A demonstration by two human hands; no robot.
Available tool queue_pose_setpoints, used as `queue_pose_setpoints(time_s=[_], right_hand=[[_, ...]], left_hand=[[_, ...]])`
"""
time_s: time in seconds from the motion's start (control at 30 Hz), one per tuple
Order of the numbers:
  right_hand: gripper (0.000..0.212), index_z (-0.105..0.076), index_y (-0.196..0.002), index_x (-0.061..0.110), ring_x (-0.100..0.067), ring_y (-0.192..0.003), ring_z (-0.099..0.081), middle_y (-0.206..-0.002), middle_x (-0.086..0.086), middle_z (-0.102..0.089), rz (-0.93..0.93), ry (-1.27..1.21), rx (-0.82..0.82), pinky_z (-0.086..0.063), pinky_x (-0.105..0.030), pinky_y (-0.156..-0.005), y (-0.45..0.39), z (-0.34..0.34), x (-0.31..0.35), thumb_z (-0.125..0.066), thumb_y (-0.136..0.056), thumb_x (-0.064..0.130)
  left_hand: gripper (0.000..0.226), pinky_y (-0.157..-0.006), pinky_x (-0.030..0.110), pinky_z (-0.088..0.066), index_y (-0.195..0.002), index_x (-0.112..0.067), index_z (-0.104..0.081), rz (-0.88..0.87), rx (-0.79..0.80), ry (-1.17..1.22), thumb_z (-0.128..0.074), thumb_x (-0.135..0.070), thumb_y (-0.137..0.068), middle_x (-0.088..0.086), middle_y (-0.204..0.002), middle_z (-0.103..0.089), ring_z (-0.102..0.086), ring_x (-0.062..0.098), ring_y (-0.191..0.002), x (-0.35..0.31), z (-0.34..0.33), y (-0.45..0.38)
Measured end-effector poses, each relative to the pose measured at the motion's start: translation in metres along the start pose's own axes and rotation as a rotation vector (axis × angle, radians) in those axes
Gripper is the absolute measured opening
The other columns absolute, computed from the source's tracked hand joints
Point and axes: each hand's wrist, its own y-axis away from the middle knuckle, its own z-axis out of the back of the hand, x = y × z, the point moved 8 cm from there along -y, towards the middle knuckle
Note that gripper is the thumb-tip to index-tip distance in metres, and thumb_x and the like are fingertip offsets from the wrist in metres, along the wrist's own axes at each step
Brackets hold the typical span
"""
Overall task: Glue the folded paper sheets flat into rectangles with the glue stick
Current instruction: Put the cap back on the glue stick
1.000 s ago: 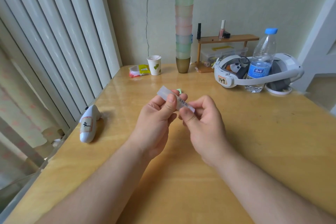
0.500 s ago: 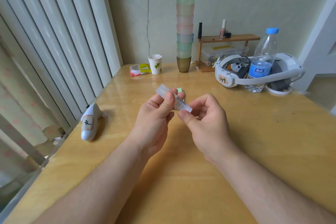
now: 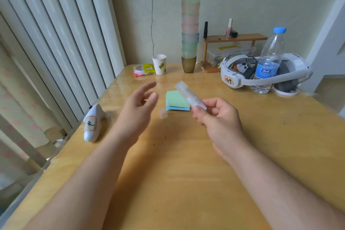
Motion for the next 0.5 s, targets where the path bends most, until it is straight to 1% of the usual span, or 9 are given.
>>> queue_pose_setpoints(time_s=[0.07,0.13,0.17,0.23,0.27,0.3,0.37,0.43,0.5], right_hand=[[0.016,-0.069,-0.103,0.016,-0.010,-0.078,-0.069,-0.092,-0.005,-0.078,-0.019,0.003,-0.020,-0.053,-0.032,-0.079,-0.003,0.006,-0.002,-0.078,-0.092,0.009],[0.017,-0.068,-0.102,0.017,-0.010,-0.078,-0.069,-0.093,-0.005,-0.078,-0.028,0.018,-0.028,-0.054,-0.032,-0.080,-0.003,0.006,-0.004,-0.078,-0.091,0.009],[0.017,-0.068,-0.101,0.018,-0.010,-0.077,-0.068,-0.091,-0.004,-0.078,-0.027,0.023,-0.030,-0.054,-0.031,-0.079,-0.002,0.005,-0.004,-0.079,-0.091,0.009],[0.017,-0.069,-0.100,0.019,-0.010,-0.077,-0.068,-0.089,-0.002,-0.077,-0.024,0.036,-0.034,-0.055,-0.033,-0.080,-0.001,0.004,-0.005,-0.079,-0.091,0.009],[0.017,-0.069,-0.099,0.019,-0.011,-0.078,-0.069,-0.090,-0.001,-0.077,-0.029,0.043,-0.033,-0.057,-0.035,-0.082,-0.001,0.004,-0.006,-0.079,-0.091,0.009],[0.017,-0.069,-0.099,0.020,-0.012,-0.080,-0.069,-0.091,-0.001,-0.077,-0.037,0.050,-0.027,-0.057,-0.036,-0.084,-0.001,0.004,-0.007,-0.080,-0.090,0.009],[0.018,-0.069,-0.098,0.020,-0.013,-0.082,-0.069,-0.091,0.000,-0.077,-0.049,0.059,-0.008,-0.057,-0.036,-0.085,0.000,0.002,-0.010,-0.079,-0.090,0.008],[0.018,-0.069,-0.098,0.020,-0.013,-0.080,-0.068,-0.091,-0.001,-0.076,-0.058,0.068,0.008,-0.055,-0.034,-0.083,0.001,0.000,-0.012,-0.079,-0.090,0.008],[0.018,-0.069,-0.098,0.019,-0.012,-0.080,-0.068,-0.091,-0.001,-0.076,-0.062,0.073,0.018,-0.055,-0.033,-0.083,0.002,-0.002,-0.012,-0.079,-0.090,0.007]], left_hand=[[0.021,-0.052,0.019,-0.046,-0.122,-0.044,-0.066,0.066,-0.058,-0.231,-0.056,-0.035,-0.106,-0.005,-0.113,-0.065,-0.055,0.005,-0.065,0.018,0.019,-0.007],[0.016,-0.073,0.034,-0.059,-0.116,-0.044,-0.068,0.124,0.038,-0.349,-0.063,-0.046,-0.100,-0.004,-0.119,-0.063,-0.063,0.011,-0.086,0.035,0.014,-0.008],[0.025,-0.088,0.040,-0.058,-0.119,-0.046,-0.066,0.126,0.115,-0.429,-0.067,-0.053,-0.095,-0.004,-0.124,-0.061,-0.062,0.014,-0.102,0.041,0.005,-0.007],[0.049,-0.108,0.045,-0.046,-0.135,-0.051,-0.058,0.054,0.246,-0.687,-0.067,-0.065,-0.089,-0.005,-0.135,-0.058,-0.052,0.022,-0.125,0.049,-0.017,-0.005],[0.054,-0.112,0.043,-0.040,-0.140,-0.051,-0.053,0.006,0.267,-0.802,-0.064,-0.066,-0.089,-0.006,-0.140,-0.056,-0.049,0.026,-0.129,0.050,-0.026,-0.004],[0.054,-0.113,0.042,-0.037,-0.140,-0.051,-0.052,-0.034,0.254,-0.878,-0.062,-0.065,-0.089,-0.008,-0.141,-0.056,-0.048,0.027,-0.129,0.049,-0.032,-0.004],[0.038,-0.107,0.041,-0.042,-0.127,-0.048,-0.060,-0.095,0.185,-0.886,-0.063,-0.057,-0.091,-0.011,-0.134,-0.063,-0.054,0.026,-0.119,0.044,-0.036,-0.007],[0.017,-0.094,0.038,-0.048,-0.108,-0.039,-0.065,-0.095,0.111,-0.838,-0.067,-0.040,-0.092,-0.006,-0.116,-0.069,-0.058,0.026,-0.107,0.038,-0.033,-0.009],[0.009,-0.078,0.035,-0.046,-0.101,-0.033,-0.060,-0.074,0.073,-0.832,-0.067,-0.031,-0.095,-0.002,-0.101,-0.067,-0.060,0.027,-0.098,0.034,-0.030,-0.008]])
